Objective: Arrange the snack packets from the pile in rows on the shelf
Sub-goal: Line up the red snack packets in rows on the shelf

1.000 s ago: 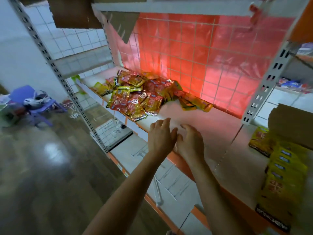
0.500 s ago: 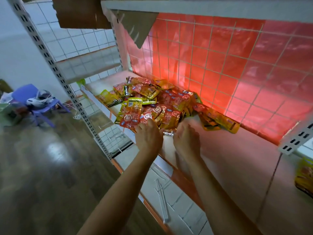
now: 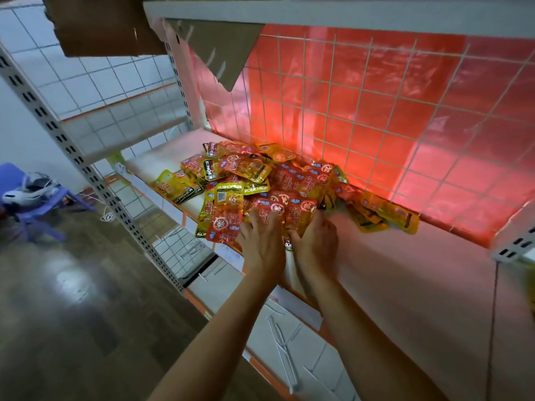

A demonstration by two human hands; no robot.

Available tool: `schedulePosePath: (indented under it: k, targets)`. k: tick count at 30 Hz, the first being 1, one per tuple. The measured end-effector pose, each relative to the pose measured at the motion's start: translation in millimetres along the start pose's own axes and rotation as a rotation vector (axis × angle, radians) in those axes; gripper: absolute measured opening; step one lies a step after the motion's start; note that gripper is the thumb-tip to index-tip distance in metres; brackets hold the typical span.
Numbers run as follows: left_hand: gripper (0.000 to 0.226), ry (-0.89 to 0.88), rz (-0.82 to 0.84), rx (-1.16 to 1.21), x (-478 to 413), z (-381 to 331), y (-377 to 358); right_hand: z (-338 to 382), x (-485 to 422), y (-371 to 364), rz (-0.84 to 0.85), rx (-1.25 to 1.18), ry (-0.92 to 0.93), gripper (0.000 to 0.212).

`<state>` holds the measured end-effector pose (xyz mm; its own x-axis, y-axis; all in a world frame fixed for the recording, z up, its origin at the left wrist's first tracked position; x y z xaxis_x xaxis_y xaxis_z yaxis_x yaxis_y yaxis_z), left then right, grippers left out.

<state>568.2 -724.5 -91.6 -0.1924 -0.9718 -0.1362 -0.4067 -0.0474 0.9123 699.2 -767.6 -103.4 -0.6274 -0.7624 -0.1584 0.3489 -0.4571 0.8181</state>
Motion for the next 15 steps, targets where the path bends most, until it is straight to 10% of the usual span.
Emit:
schedulePosePath:
  k: [15]
  targets:
    - [0.048, -0.227, -0.029, 0.616, 28.4, -60.2, 6.0, -64.1, 48.1, 56.5, -0.196, -0.426, -0.307, 0.053]
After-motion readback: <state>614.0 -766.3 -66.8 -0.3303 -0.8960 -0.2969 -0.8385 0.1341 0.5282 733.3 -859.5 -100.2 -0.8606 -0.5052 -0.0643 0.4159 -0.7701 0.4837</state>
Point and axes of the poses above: each hand's wrist, its own x-axis away from the middle knuckle, its own y-axis out of the back of the hand, z = x × y, the point moved 10 cm from there along -x, towards the middle knuckle, and after that the axes turned 5 degrees about x, right-handed, at the moved point
